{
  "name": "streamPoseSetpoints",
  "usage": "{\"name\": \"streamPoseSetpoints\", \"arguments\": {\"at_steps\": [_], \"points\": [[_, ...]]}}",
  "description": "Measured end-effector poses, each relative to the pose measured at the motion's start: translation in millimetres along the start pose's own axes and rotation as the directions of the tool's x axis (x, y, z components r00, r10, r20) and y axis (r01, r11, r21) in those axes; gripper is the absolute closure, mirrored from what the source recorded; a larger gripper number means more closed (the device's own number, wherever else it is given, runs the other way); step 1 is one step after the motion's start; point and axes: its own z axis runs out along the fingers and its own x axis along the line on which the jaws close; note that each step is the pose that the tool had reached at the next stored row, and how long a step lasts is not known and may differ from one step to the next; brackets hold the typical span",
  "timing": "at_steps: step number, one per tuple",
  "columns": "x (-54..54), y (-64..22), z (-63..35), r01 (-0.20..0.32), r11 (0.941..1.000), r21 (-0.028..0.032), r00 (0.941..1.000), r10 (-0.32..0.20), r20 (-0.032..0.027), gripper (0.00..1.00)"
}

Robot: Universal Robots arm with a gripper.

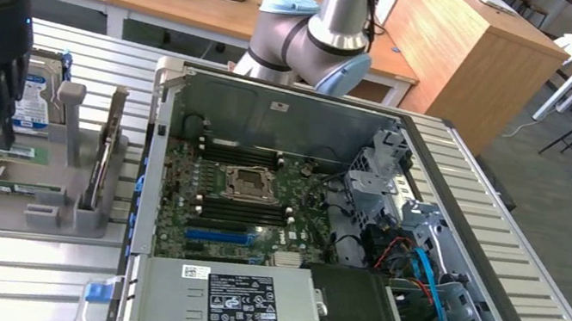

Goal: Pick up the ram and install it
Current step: 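Pick up the ram and move it above insertion slot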

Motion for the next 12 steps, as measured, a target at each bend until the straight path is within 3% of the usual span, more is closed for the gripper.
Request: {"name": "streamPoseSetpoints", "arguments": {"at_steps": [5,12], "points": [[0.0,0.1,-3.1,0.0,1.0,-0.0003,1.0,0.0,-0.0002,0.88],[0.0,0.3,-18.4,0.001,1.0,-0.0001,1.0,-0.001,-0.0001,0.88]]}}
